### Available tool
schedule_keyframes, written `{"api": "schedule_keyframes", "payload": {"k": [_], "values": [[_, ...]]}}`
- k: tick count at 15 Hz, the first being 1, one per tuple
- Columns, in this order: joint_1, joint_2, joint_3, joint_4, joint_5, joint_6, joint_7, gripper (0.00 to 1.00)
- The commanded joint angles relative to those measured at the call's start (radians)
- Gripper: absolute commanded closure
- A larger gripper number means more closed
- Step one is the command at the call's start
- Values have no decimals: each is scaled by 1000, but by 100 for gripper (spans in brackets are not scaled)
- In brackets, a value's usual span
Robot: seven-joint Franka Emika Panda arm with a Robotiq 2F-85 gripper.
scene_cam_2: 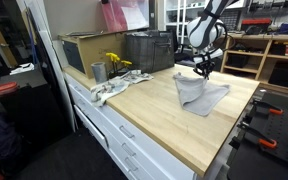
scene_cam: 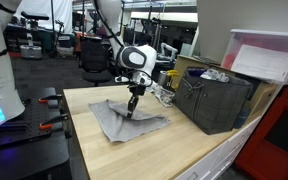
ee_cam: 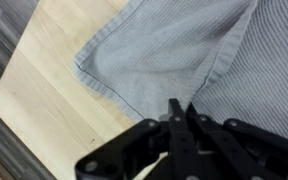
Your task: Fold the grey towel three times
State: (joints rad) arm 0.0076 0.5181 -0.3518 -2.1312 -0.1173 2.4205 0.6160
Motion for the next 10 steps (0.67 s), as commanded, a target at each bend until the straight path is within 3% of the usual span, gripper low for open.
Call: {"api": "schedule_keyframes", "payload": {"k": [1,10], "values": [[-5,-43,-31,-76,-57,53,18,99],[-9,-104,-89,-152,-129,47,21,99]]}}
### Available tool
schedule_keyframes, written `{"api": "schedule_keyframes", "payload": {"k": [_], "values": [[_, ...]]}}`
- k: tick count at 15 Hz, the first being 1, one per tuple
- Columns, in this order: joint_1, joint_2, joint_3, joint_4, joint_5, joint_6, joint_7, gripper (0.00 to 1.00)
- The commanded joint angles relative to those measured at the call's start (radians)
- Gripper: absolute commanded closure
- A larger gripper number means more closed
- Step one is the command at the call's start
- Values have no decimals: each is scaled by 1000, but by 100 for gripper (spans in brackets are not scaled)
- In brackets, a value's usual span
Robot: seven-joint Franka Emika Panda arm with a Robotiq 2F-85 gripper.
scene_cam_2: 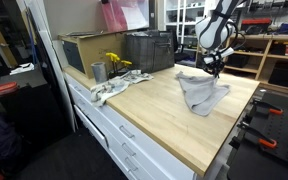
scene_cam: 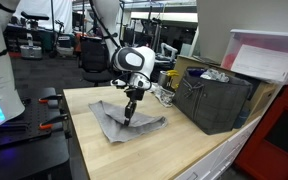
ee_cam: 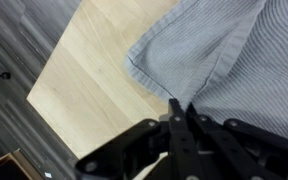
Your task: Fold the grey towel three times
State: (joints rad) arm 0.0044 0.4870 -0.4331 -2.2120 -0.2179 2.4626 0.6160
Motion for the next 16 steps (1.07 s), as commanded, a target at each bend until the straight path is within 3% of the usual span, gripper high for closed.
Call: {"api": "schedule_keyframes", "payload": {"k": [1,8,9,10,12,16], "values": [[-10,-73,-7,-81,-26,7,20,99],[-53,-56,8,-120,1,18,-2,99],[-57,-54,11,-122,4,18,-6,90],[-61,-54,15,-125,8,19,-6,68],[-63,-60,20,-132,11,20,-8,64],[-35,-84,12,-132,-16,18,19,34]]}}
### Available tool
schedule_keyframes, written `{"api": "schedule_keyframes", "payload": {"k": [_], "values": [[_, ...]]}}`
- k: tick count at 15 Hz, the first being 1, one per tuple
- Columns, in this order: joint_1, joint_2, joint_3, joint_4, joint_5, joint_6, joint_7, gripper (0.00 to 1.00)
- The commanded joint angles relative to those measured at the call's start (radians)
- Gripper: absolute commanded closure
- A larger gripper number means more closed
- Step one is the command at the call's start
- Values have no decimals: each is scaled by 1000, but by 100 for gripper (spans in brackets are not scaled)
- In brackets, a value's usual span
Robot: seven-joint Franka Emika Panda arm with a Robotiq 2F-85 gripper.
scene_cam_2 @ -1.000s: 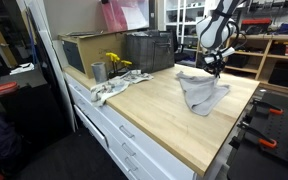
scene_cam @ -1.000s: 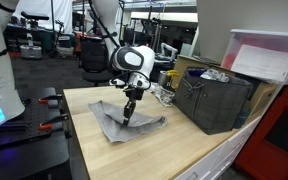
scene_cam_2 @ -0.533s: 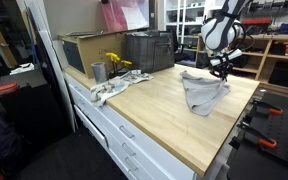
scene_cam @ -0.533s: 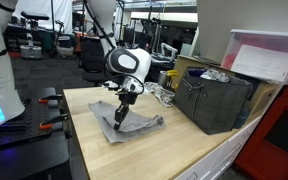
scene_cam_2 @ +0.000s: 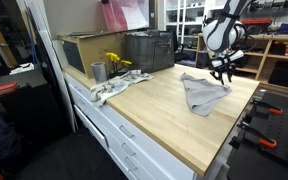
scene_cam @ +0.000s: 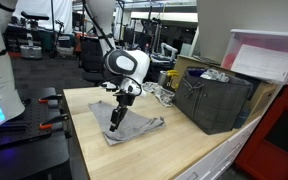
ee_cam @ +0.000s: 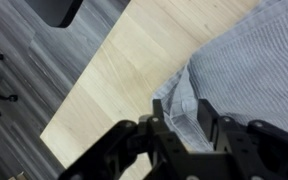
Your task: Fold the grey towel three times
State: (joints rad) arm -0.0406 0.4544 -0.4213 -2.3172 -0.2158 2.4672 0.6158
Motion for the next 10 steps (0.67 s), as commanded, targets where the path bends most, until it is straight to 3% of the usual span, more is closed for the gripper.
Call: {"api": "schedule_keyframes", "payload": {"k": [1,5,10], "values": [[13,-67,8,-26,-9,8,17,28],[25,-125,70,-9,24,19,-8,1],[10,-157,243,-11,189,48,-172,0]]}}
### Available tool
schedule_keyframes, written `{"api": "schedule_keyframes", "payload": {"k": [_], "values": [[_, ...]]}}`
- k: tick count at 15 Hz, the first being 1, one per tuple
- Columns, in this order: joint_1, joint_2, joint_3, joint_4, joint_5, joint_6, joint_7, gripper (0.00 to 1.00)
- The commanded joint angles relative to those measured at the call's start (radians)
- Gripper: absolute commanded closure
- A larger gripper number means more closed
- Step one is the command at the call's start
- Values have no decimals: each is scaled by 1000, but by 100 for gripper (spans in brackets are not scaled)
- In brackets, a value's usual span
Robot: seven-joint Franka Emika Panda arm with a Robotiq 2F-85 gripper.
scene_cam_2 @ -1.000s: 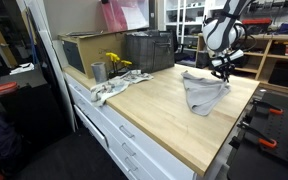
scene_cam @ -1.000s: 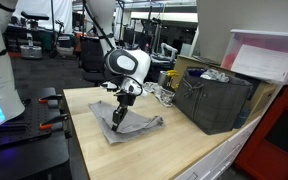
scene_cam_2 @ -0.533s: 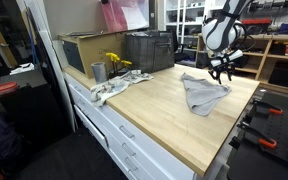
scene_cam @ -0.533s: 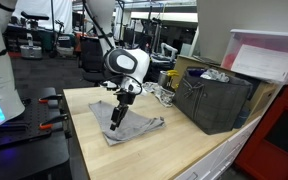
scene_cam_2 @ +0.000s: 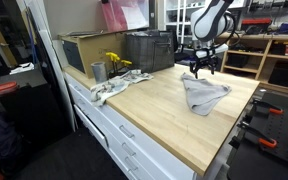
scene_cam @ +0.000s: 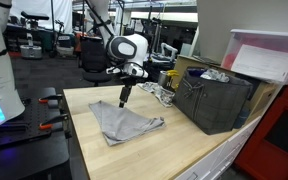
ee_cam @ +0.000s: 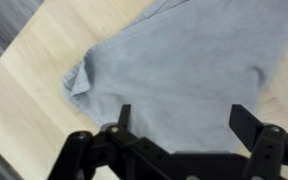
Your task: Fold the grey towel three times
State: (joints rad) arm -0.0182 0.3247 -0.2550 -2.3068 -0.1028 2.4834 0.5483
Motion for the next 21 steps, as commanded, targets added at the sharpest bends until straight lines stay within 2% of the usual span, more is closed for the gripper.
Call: {"api": "schedule_keyframes", "payload": {"k": [1,5,8,16,21], "values": [[-7,-22,106,-24,97,34,-147,0],[-1,11,216,-34,175,22,-309,0],[2,39,270,-32,215,10,-387,0],[44,143,262,-16,164,-1,-398,0],[75,152,250,-37,122,-1,-369,0]]}}
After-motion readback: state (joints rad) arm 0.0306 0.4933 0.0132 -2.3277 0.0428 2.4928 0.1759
